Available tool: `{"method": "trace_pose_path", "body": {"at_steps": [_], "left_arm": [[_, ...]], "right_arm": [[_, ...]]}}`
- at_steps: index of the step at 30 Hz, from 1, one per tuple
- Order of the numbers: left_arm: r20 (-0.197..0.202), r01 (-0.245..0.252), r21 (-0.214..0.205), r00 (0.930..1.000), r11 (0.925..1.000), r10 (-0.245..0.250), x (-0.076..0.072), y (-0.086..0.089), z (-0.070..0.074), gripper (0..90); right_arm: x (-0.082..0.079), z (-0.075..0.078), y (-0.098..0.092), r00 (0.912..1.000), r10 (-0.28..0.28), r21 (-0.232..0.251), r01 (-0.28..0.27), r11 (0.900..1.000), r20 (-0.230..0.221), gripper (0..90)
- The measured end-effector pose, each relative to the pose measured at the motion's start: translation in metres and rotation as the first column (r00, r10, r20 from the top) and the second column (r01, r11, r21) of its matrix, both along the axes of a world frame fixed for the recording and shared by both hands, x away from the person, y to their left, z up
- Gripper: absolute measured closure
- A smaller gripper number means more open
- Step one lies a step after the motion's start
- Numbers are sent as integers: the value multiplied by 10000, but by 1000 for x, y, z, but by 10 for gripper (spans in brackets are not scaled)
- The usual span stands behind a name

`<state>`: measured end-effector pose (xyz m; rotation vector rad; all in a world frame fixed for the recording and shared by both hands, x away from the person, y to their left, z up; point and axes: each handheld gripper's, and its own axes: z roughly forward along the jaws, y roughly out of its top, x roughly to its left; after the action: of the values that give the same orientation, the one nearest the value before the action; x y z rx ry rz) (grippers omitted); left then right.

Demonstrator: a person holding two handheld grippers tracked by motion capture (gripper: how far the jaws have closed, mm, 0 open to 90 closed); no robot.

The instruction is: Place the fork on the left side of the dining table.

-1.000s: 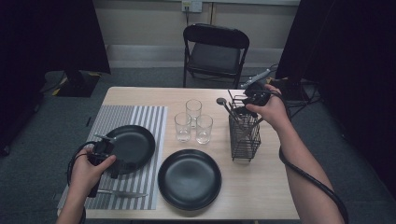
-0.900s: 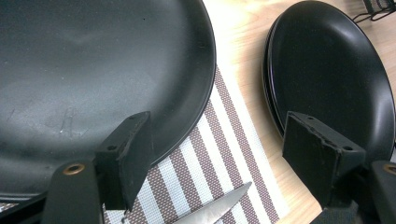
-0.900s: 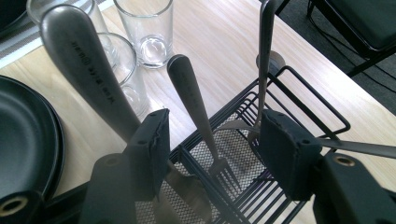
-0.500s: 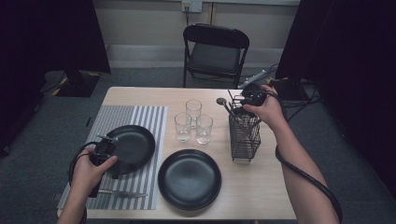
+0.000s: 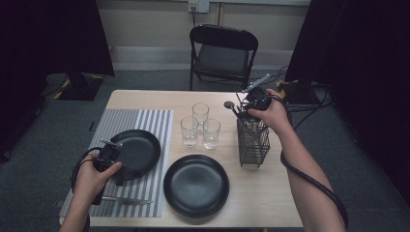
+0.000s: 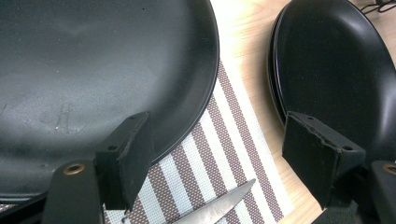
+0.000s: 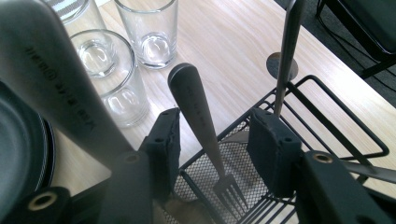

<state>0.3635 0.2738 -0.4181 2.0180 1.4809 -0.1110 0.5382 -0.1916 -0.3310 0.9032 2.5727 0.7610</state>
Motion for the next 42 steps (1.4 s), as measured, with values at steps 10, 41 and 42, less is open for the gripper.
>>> {"method": "trace_pose_path", "body": {"at_steps": [10, 41, 42], "left_arm": [[-2, -2, 9, 10000, 10000, 2, 0, 0, 0, 246], [27, -31, 52, 10000, 10000, 31, -1, 3, 1, 246], [25, -110, 49, 9999, 9999, 109, -1, 2, 1, 246]], "right_arm": [[3, -4, 4, 10000, -40, 102, 40, 9999, -54, 613], [-1, -2, 0, 9990, -293, 218, 286, 9994, 340, 787], [-2, -1, -1, 9988, -344, 221, 336, 9992, 356, 789]]}}
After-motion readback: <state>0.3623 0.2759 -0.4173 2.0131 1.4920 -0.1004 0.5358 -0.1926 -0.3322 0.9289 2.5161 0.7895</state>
